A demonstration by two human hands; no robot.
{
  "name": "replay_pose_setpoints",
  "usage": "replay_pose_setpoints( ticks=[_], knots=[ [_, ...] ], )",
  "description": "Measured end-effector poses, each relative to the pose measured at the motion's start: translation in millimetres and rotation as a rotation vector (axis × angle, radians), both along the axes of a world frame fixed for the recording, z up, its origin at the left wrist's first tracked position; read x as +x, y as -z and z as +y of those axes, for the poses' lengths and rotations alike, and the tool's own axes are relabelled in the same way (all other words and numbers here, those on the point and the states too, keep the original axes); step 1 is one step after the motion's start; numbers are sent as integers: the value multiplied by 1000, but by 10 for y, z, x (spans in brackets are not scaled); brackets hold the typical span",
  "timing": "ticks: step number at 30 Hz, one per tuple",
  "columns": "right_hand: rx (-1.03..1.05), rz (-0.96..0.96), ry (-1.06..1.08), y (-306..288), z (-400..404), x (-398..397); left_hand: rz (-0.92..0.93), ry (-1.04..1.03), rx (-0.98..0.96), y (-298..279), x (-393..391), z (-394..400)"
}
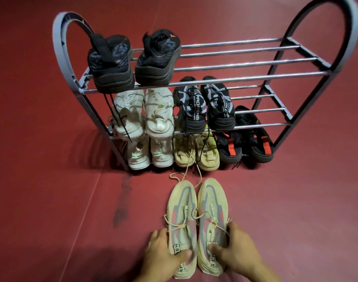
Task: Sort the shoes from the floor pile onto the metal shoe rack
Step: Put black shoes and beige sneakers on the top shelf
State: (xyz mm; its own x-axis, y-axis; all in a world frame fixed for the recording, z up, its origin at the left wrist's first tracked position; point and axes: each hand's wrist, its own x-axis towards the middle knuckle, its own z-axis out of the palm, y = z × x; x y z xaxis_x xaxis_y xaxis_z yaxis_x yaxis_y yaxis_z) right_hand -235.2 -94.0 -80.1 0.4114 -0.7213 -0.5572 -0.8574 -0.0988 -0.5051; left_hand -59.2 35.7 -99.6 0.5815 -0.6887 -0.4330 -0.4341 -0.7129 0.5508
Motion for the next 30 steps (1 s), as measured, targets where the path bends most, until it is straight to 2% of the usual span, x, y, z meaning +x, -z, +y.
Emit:
replay_pose_setpoints(
  ticks=[3,5,9,12,15,17,20,26,30],
  knots=[
    [67,-34,66,-46,-30,-60,66,-31,5,14,87,15],
    [100,-44,117,-64,-25,-127,184,-94,-18,26,92,39],
    [125,-188,317,-204,-5,-180,413,-121,-63,-47,53,80],
    [149,-231,369,-374,-35,-299,403,-78,-92,-254,-17,74],
    [176,-351,471,-646,9,-455,411,-65,-170,-636,-154,37],
    [59,-422,561,-822,-4,-520,421,-88,-238,-906,-243,-19],
    [-100,-504,592,-1146,-115,-579,330,-84,-380,-1296,-299,-162],
    [-407,-733,479,-2091,-488,-456,228,46,-649,-2339,-83,-563],
    [-544,-806,417,-2640,-914,-125,120,40,-704,-2929,148,-961]
  ],
)
